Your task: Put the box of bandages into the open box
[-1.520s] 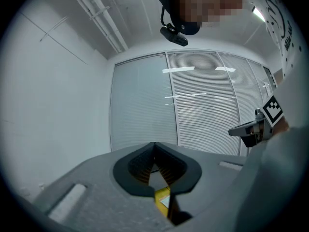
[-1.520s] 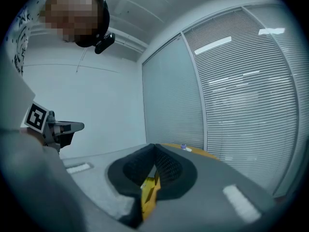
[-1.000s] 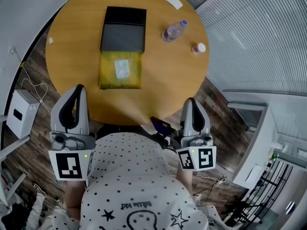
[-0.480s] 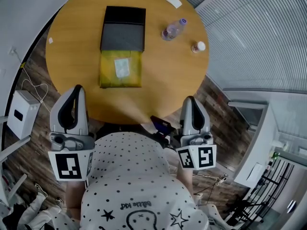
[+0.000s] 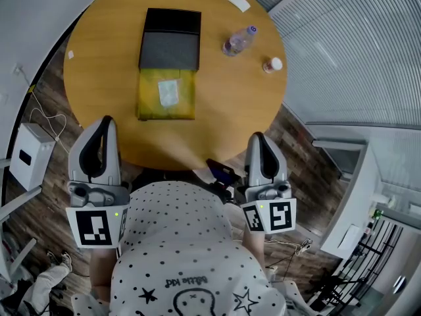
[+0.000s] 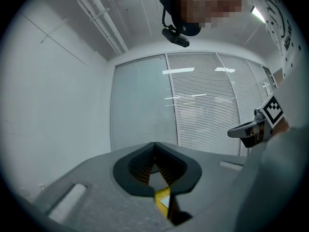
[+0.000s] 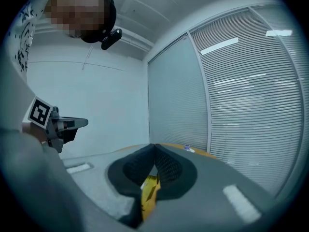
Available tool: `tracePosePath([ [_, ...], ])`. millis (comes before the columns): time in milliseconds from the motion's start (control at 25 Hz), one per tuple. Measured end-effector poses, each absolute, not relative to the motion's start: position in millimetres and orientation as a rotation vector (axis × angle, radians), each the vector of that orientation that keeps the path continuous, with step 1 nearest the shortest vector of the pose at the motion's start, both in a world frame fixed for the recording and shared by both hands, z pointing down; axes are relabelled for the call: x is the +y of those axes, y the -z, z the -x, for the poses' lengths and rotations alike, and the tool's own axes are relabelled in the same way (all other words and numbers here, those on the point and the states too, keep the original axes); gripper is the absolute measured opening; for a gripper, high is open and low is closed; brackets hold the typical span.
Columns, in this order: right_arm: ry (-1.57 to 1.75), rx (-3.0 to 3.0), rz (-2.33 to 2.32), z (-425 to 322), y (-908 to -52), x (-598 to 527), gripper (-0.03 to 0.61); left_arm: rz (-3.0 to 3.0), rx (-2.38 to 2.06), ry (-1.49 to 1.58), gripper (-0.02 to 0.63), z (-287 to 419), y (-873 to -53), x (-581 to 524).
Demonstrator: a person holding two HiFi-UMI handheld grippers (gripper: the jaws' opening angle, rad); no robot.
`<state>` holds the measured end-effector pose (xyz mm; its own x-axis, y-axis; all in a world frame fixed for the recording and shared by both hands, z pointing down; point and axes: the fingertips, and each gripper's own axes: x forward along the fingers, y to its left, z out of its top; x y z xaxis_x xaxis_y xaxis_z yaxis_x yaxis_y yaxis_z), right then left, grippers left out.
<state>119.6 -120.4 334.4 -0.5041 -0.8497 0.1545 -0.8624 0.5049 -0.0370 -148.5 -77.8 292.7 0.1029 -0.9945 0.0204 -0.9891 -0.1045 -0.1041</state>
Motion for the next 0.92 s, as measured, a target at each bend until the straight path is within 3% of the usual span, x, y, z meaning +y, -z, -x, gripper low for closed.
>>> tracePosePath([
  [920, -0.163, -2.625, -1.472, -114.4, -337.2, -120.2, 0.003, 2.280, 2.056, 0.144, 0.009, 151.0, -294.8, -77.9],
])
